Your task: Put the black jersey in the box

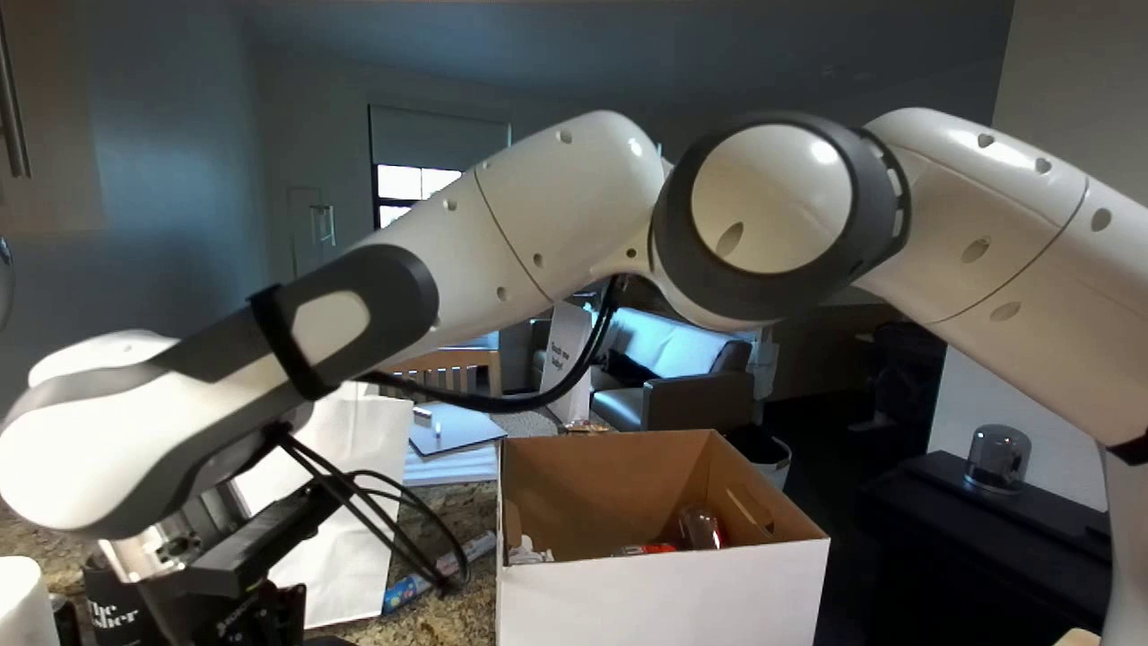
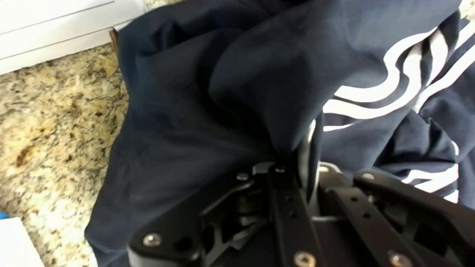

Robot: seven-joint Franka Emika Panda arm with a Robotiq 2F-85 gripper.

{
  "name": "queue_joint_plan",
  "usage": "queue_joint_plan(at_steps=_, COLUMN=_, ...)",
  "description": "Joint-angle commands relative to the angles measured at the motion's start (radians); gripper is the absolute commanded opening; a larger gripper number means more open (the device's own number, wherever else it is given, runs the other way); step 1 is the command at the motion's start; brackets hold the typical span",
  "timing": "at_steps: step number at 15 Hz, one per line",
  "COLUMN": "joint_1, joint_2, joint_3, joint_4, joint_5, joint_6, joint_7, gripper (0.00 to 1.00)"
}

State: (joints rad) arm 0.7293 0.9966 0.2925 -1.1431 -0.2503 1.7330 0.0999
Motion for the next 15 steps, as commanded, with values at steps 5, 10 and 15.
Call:
queue_joint_plan(at_steps=5, joint_1=0.066, joint_2=-0.358, joint_3=-0.003, joint_4=-0.163, joint_5=-0.054, joint_6=-0.156, joint_7=0.099, gripper=0.09)
queue_joint_plan(at_steps=10, joint_1=0.045, joint_2=-0.588, joint_3=-0.006, joint_4=-0.239, joint_5=-0.002, joint_6=-0.187, joint_7=0.306, gripper=0.08)
queue_joint_plan(at_steps=15, joint_1=-0.005, joint_2=-0.826, joint_3=-0.028, joint_4=-0.320, joint_5=0.067, joint_6=-0.184, joint_7=0.468, gripper=0.08)
